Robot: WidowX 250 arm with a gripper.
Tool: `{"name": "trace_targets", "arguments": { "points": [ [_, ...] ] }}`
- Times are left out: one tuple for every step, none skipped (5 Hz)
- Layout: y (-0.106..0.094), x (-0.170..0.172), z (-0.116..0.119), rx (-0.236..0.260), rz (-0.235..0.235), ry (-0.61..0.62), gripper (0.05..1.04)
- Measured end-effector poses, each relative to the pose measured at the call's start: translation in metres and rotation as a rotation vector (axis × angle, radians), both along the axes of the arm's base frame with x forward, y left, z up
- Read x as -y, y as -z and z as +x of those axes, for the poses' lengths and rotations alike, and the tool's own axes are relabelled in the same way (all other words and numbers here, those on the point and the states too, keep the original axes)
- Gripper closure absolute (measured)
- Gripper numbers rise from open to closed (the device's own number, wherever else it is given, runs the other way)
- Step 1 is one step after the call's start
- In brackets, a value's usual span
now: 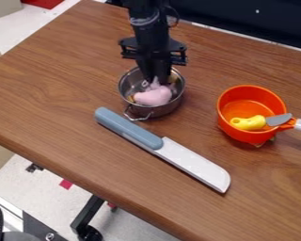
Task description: Took the chicken out of the silver pot and put it on the upper right of the table
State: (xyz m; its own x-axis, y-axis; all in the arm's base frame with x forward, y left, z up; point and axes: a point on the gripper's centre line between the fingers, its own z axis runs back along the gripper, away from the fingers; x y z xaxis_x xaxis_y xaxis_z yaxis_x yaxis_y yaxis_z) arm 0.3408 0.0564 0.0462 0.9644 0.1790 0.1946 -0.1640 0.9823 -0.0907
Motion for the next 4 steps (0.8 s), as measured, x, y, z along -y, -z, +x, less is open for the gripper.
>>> {"name": "trace_targets", "arguments": {
  "points": [
    [0.004, 0.0, -0.002, 0.006, 0.002, -0.003, 0.684],
    [0.002, -0.002, -0.004, 0.016, 0.006, -0.005, 0.878],
    [-0.007, -0.01, -0.011, 0.001, -0.011, -0.016, 0.974],
    [-0.027, -0.019, -0.012, 0.022, -0.046, -0.048, 0.993]
  ]
}}
